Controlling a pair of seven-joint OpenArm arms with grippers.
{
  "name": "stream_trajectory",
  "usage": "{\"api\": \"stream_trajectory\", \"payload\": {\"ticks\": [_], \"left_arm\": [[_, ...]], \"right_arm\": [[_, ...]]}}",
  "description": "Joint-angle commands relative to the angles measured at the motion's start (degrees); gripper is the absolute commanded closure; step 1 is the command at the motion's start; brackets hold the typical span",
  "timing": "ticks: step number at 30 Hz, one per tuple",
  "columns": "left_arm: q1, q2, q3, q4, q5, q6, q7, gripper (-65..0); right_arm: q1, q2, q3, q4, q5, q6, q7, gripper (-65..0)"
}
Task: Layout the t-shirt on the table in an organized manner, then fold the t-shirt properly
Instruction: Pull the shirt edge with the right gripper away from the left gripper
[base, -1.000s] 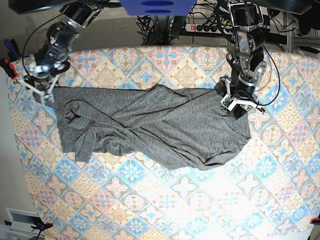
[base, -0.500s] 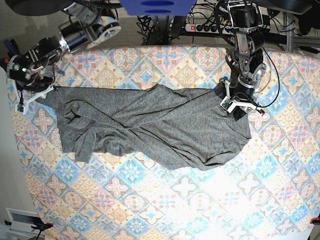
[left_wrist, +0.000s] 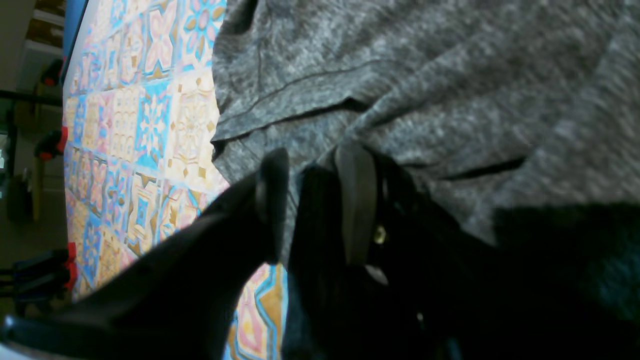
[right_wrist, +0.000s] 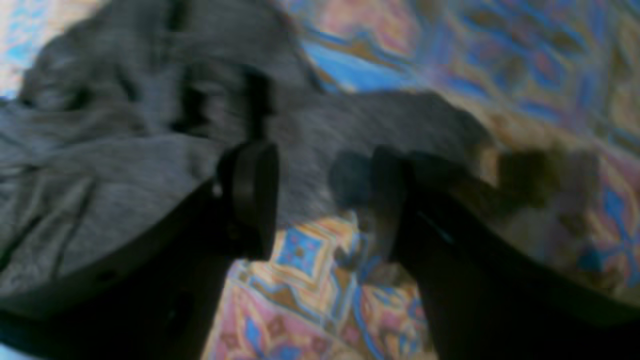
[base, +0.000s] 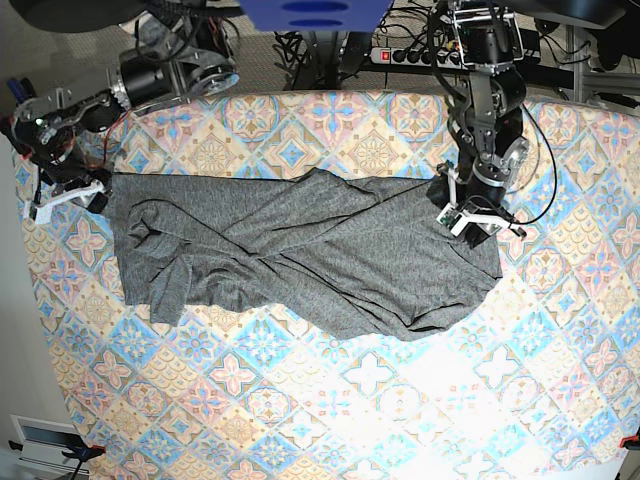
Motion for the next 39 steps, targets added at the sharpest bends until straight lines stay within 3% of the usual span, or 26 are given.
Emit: {"api": "stream_trajectory", "payload": {"ticks": [1, 19, 24, 32, 39], "left_arm": [[3.0, 0.2, 0.2, -5.1, 8.6, -10.5, 25.8, -20.8], [2.9, 0.2, 0.4, -5.1, 8.6, -10.5, 25.8, -20.8], [2.9, 0.0, 0.4, -5.1, 8.6, -10.5, 25.8, -20.8], [2.9, -0.3, 0.4, -5.1, 8.7, -10.5, 25.6, -20.8], [2.0, -0.3, 0.5, -5.1, 8.7, -10.5, 25.7, -20.8]], "right_arm": [[0.2, 1.0, 0.2, 0.4, -0.1, 0.1, 0.4, -28.3], [0.1, 0.7, 0.7, -7.1, 0.2, 0.1, 0.4, -28.6], [0.0, 0.6, 6.7, -9.1, 0.4, 0.1, 0.4, -28.6], [-1.8, 0.9, 8.3, -15.9, 8.9, 0.1, 0.4, -28.6], [-1.8, 0.9, 8.1, -20.7, 10.1, 0.1, 0.8, -28.6]]}}
